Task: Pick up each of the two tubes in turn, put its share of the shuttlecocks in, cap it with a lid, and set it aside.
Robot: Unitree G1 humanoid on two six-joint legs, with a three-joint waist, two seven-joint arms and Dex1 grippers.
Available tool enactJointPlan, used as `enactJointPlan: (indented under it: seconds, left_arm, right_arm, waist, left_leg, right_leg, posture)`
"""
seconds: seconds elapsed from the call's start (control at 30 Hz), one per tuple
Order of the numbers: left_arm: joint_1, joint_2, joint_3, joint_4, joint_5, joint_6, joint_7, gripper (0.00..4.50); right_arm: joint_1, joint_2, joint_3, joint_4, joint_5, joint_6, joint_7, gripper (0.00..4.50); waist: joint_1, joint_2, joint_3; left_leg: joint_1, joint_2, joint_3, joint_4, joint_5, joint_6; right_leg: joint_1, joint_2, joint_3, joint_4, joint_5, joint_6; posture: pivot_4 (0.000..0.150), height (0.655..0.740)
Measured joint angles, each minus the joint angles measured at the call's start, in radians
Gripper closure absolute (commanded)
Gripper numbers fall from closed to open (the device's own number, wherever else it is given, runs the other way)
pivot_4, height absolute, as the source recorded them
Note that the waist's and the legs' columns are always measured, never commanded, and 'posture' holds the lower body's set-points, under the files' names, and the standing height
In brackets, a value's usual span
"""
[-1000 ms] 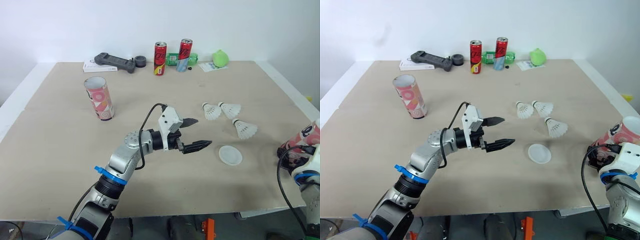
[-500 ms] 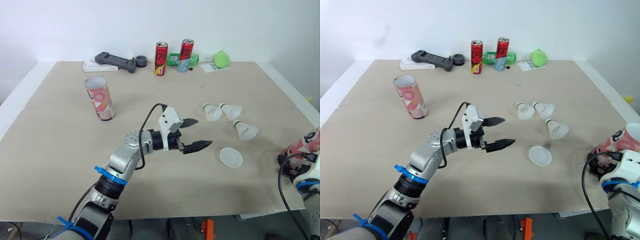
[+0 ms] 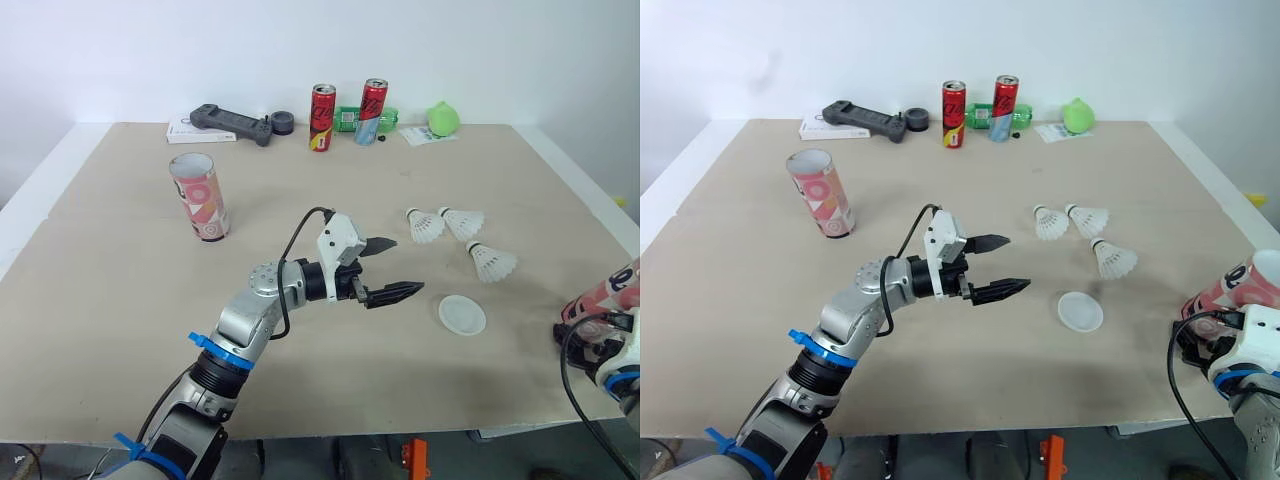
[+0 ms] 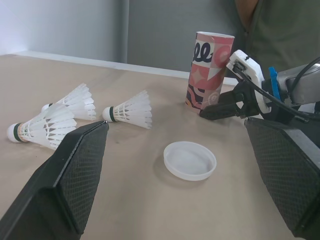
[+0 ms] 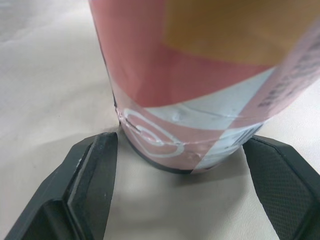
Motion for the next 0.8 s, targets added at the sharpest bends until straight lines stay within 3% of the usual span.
enactJointPlan:
  seconds: [0.23, 0.57, 0.8]
  left_arm:
    - [0.0, 0.001, 0.0, 0.002, 0.0, 0.0, -0.002, 0.0]
    - [-0.001, 0.001, 0.003, 0.007, -0.002, -0.002, -0.003, 0.0]
    - [0.0, 0.01, 0.029, 0.024, 0.0, -0.024, 0.002, 0.0]
  right_arm:
    - [0.017, 0.008, -0.01, -0.028, 0.006, 0.003, 0.006, 0.27]
    - [0.198, 0.041, -0.078, -0.148, 0.069, -0.019, 0.12, 0.27]
    - [0.309, 0.078, -0.101, -0.265, 0.209, -0.08, 0.312, 0.27]
  waist:
    - [0.0, -0.002, 0.0]
    - [0.0, -0.001, 0.0]
    - [-0.003, 0.006, 0.001]
  left_leg:
    - [0.0, 0.0, 0.0, 0.0, 0.0, 0.0]
    - [-0.001, 0.0, 0.0, 0.0, -0.005, 0.001]
    - [-0.001, 0.0, 0.001, 0.0, -0.006, 0.001]
  right_leg:
    - [0.0, 0.0, 0.0, 0.0, 0.0, 0.0]
    - [0.0, 0.0, 0.0, 0.0, -0.005, 0.0]
    - [-0.001, 0.0, 0.001, 0.0, -0.005, 0.0]
  posture:
    - [0.15, 0.74]
    - [0.15, 0.74]
    - [0.15, 0.74]
